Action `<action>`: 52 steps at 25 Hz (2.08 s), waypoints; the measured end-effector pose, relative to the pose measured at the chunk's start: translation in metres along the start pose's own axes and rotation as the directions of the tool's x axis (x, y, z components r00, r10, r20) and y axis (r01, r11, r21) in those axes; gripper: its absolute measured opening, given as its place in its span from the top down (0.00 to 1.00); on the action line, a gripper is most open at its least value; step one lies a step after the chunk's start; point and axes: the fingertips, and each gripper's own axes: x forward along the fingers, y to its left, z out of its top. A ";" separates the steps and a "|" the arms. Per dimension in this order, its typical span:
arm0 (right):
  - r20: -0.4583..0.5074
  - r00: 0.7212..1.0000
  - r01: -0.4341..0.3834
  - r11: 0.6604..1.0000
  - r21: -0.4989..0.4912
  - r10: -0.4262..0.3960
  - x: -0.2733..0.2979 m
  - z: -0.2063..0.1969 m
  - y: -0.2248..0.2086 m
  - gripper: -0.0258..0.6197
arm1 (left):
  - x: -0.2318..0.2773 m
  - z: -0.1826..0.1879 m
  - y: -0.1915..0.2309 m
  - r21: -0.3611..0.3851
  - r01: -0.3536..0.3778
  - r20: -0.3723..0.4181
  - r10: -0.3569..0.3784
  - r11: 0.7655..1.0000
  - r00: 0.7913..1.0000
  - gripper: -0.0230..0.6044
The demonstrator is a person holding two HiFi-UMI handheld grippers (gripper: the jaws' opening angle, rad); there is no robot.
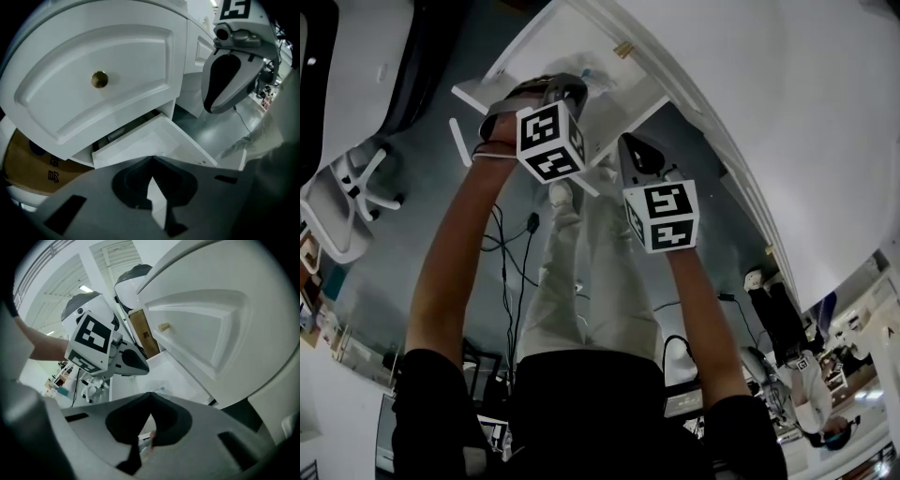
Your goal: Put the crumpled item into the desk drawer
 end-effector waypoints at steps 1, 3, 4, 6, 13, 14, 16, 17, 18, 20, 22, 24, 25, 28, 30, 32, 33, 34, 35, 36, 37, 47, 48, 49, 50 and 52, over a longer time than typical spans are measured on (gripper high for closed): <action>0.003 1.000 0.001 1.000 -0.001 -0.001 -0.004 0.002 0.001 0.97 | -0.006 0.003 0.000 -0.003 -0.009 0.004 0.009 1.000 1.000 0.95; 0.012 1.000 0.001 1.000 0.007 -0.001 -0.012 0.006 0.002 0.97 | -0.019 0.008 0.001 -0.016 -0.028 0.014 0.028 0.999 1.000 0.95; 0.017 1.000 0.001 1.000 0.018 -0.001 -0.016 0.009 0.002 0.97 | -0.025 0.011 0.001 -0.030 -0.034 0.022 0.035 0.999 0.999 0.95; 0.029 1.000 0.007 0.999 0.039 -0.008 -0.023 0.013 -0.001 0.97 | -0.038 0.016 0.003 -0.063 -0.047 0.038 0.050 0.997 0.998 0.95; 0.055 0.997 0.042 0.999 0.033 -0.044 -0.051 0.025 0.001 0.97 | -0.085 0.017 0.003 -0.160 -0.104 0.068 0.116 0.982 0.991 0.95; 0.060 0.997 0.044 0.999 0.031 -0.046 -0.056 0.027 0.003 0.97 | -0.093 0.018 0.002 -0.169 -0.115 0.069 0.128 0.979 0.989 0.95; 0.071 0.996 0.047 0.999 0.028 -0.049 -0.068 0.030 0.007 0.97 | -0.109 0.021 0.000 -0.187 -0.133 0.074 0.149 0.973 0.986 0.95; 0.077 0.996 0.048 0.999 0.025 -0.050 -0.075 0.031 0.009 0.97 | -0.117 0.023 -0.001 -0.197 -0.141 0.078 0.158 0.970 0.984 0.95; 0.083 0.995 0.050 0.999 0.021 -0.052 -0.079 0.034 0.012 0.97 | -0.125 0.025 -0.001 -0.208 -0.147 0.084 0.167 0.967 0.982 0.95; 0.094 0.994 0.057 0.998 0.008 -0.057 -0.085 0.042 0.020 0.97 | -0.141 0.026 0.002 -0.224 -0.155 0.102 0.182 0.962 0.978 0.95; 0.105 0.993 0.064 0.998 -0.003 -0.063 -0.088 0.052 0.033 0.97 | -0.159 0.022 0.006 -0.232 -0.163 0.118 0.194 0.959 0.974 0.95; 0.117 0.991 0.068 0.998 -0.010 -0.066 -0.093 0.062 0.046 0.97 | -0.176 0.019 0.007 -0.239 -0.169 0.128 0.204 0.956 0.971 0.95; 0.125 0.990 0.069 0.998 -0.013 -0.067 -0.098 0.066 0.050 0.97 | -0.184 0.021 0.006 -0.244 -0.172 0.134 0.209 0.954 0.969 0.95; 0.150 0.986 0.075 0.997 -0.013 -0.072 -0.117 0.074 0.057 0.97 | -0.205 0.030 0.000 -0.268 -0.179 0.150 0.225 0.947 0.963 0.95; 0.168 0.983 0.079 0.997 -0.006 -0.077 -0.129 0.079 0.058 0.97 | -0.219 0.037 -0.004 -0.286 -0.184 0.164 0.237 0.941 0.958 0.95; 0.182 0.979 0.089 0.996 0.001 -0.087 -0.140 0.082 0.059 0.97 | -0.232 0.042 -0.008 -0.299 -0.189 0.178 0.249 0.935 0.952 0.95; 0.188 0.978 0.096 0.995 0.000 -0.094 -0.145 0.083 0.060 0.97 | -0.239 0.044 -0.011 -0.305 -0.191 0.186 0.255 0.933 0.949 0.95; 0.194 0.976 0.103 0.995 -0.004 -0.100 -0.150 0.084 0.061 0.97 | -0.245 0.047 -0.013 -0.313 -0.194 0.193 0.262 0.930 0.946 0.95; 0.199 0.974 0.109 0.994 -0.010 -0.105 -0.156 0.085 0.062 0.97 | -0.252 0.049 -0.015 -0.322 -0.198 0.199 0.270 0.926 0.942 0.95; 0.205 0.973 0.115 0.993 -0.015 -0.109 -0.161 0.087 0.063 0.97 | -0.259 0.051 -0.016 -0.333 -0.202 0.205 0.279 0.921 0.938 0.95; 0.211 0.971 0.118 0.993 -0.018 -0.111 -0.166 0.088 0.064 0.97 | -0.265 0.052 -0.018 -0.346 -0.205 0.211 0.289 0.916 0.934 0.95; 0.292 0.950 0.121 0.992 -0.037 -0.105 -0.217 0.110 0.100 0.97 | -0.331 0.062 -0.035 -0.430 -0.224 0.273 0.363 0.875 0.891 0.95; 0.303 0.947 0.121 0.992 -0.041 -0.103 -0.224 0.112 0.104 0.97 | -0.339 0.064 -0.038 -0.435 -0.229 0.278 0.372 0.871 0.886 0.95; 0.313 0.944 0.121 0.992 -0.044 -0.101 -0.231 0.114 0.108 0.97 | -0.347 0.066 -0.041 -0.439 -0.235 0.284 0.382 0.867 0.880 0.95; 0.324 0.941 0.122 0.991 -0.047 -0.101 -0.238 0.117 0.112 0.97 | -0.356 0.068 -0.042 -0.441 -0.242 0.290 0.392 0.864 0.873 0.95; 0.349 0.931 0.128 0.990 -0.052 -0.102 -0.249 0.126 0.119 0.97 | -0.372 0.070 -0.042 -0.443 -0.259 0.301 0.415 0.858 0.859 0.95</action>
